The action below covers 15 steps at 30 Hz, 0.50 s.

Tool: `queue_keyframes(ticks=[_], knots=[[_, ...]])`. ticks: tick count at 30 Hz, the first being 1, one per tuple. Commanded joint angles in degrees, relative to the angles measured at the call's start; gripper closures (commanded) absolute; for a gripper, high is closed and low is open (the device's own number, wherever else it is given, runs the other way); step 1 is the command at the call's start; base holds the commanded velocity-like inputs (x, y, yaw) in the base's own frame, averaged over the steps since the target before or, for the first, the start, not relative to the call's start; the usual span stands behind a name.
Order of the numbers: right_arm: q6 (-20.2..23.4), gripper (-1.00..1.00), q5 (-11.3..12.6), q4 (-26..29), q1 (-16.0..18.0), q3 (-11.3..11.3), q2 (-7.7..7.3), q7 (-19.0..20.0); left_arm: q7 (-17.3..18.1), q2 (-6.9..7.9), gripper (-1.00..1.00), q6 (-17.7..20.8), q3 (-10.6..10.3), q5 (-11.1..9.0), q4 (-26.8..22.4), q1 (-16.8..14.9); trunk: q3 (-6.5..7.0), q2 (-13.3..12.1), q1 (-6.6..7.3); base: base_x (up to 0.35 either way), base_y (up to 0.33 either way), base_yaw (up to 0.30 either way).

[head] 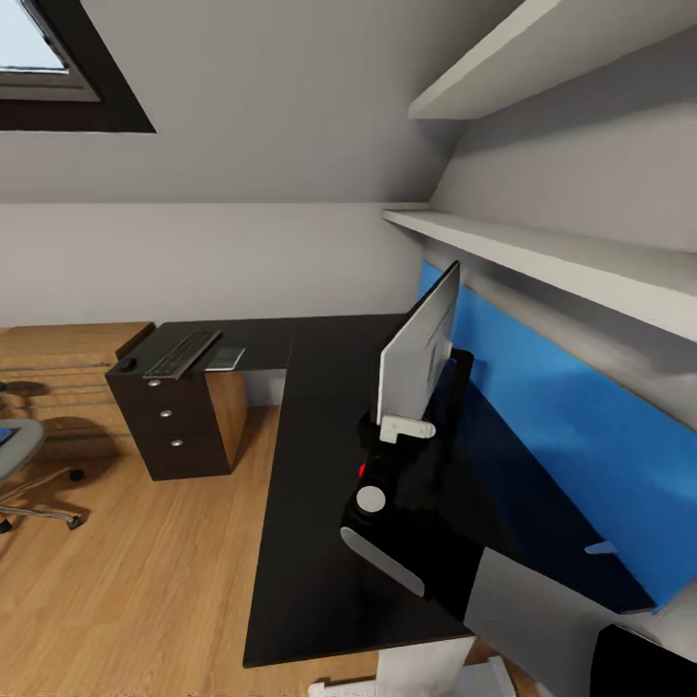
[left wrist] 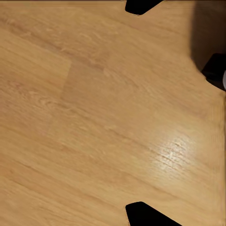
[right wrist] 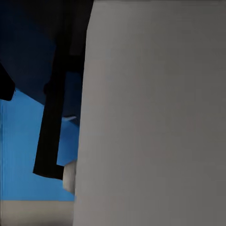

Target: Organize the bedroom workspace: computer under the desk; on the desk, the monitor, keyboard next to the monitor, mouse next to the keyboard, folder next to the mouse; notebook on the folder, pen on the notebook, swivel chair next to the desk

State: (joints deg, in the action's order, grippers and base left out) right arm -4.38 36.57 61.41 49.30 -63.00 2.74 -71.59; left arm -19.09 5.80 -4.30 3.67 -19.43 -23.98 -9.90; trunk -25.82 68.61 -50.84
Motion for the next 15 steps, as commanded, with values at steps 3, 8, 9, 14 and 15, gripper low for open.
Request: queue_keyframes(ticks=[3,8,9,14,15], knots=[[-0.46,-1.0,0.35,0.03,0.09,-0.18,-0.01,-0.22,-0.07,0.0,-1.0,-0.27,-0.07,-0.61,-0.01,-0.03,-0.06,0.04,0.02,-0.076,-0.091,0.0],[-0.46,-1.0,0.35,0.03,0.09,-0.25,-0.01,-0.21,-0.07,0.02,-1.0,-0.27,-0.08,-0.61,-0.01,-0.02,-0.06,0.04,0.02,-0.051,-0.048,0.0],[-0.46,-1.0,0.37,0.03,0.09,-0.26,-0.01,-0.21,-0.07,0.03,-1.0,-0.27,-0.11,-0.61,-0.01,-0.02,-0.06,0.04,0.02,-0.169,-0.14,0.0],[-0.46,-1.0,0.39,0.03,0.09,-0.28,-0.01,-0.21,-0.07,0.08,-1.0,-0.27,-0.08,-0.61,-0.01,-0.03,-0.06,0.04,0.02,-0.124,-0.112,0.0],[-0.46,-1.0,0.38,0.03,0.09,-0.28,-0.01,-0.21,-0.07,0.09,-1.0,-0.27,-0.07,-0.61,-0.01,-0.03,-0.06,0.04,0.02,-0.031,-0.029,0.0]])
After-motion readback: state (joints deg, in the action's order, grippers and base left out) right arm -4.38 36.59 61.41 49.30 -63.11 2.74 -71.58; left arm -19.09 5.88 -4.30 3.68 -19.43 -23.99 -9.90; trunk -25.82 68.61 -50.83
